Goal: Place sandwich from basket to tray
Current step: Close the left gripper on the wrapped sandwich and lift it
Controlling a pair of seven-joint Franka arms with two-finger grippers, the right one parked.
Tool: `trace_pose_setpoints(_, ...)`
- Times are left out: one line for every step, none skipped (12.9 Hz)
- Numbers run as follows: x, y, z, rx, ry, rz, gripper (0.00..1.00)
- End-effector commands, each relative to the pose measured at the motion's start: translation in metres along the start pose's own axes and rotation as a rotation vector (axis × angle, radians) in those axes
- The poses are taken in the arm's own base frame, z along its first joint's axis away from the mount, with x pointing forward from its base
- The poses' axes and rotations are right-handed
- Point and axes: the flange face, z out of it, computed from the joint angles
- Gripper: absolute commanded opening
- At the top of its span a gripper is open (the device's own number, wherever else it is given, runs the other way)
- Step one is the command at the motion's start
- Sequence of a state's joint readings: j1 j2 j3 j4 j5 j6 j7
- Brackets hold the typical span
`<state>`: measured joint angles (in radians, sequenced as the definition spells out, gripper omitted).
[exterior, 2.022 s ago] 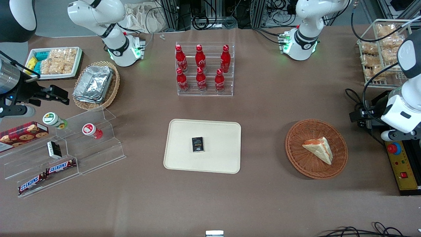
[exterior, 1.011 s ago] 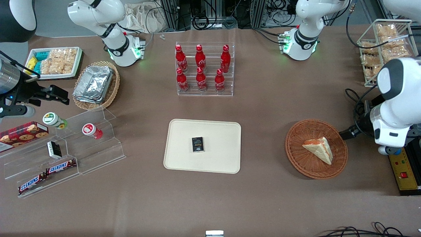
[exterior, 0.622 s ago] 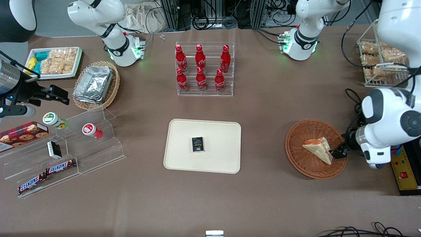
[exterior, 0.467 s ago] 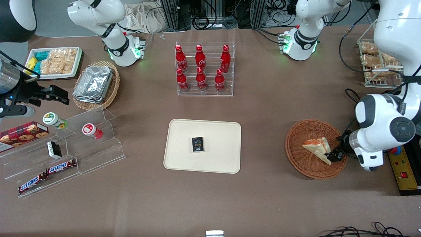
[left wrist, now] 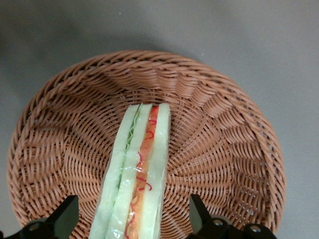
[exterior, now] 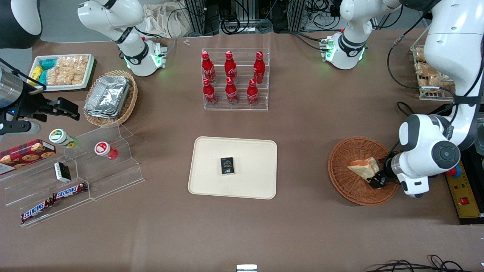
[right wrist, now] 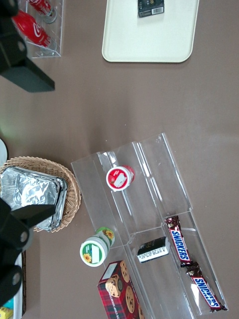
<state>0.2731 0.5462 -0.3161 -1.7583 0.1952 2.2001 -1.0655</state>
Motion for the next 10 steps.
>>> trace_pose_setpoints(-0.001, 0.007, 0.011, 0.002, -0.005, -0.035, 1.0)
trace_pose_setpoints(-0.003, 0.008, 0.016, 0.008, -0.011, -0.038, 1.0)
trace_pose_setpoints(-0.004, 0.008, 0.023, 0.015, -0.02, -0.043, 1.0)
trace_pose_setpoints(-0.005, 0.008, 0.026, 0.019, -0.024, -0.046, 1.0)
trace_pose_setpoints(-0.005, 0.008, 0.03, 0.022, -0.034, -0.057, 0.99)
trace_pose_setpoints(-0.005, 0.009, 0.031, 0.023, -0.039, -0.087, 0.9)
trace_pose_setpoints(-0.005, 0.01, 0.034, 0.031, -0.033, -0.092, 0.46)
trace_pose_setpoints(-0.008, 0.014, 0.03, 0.033, -0.007, -0.068, 0.09)
trace_pose_setpoints(-0.018, 0.023, 0.023, 0.04, 0.036, -0.023, 0.0)
trace_pose_setpoints(-0.017, 0.026, 0.02, 0.04, 0.043, -0.015, 0.0)
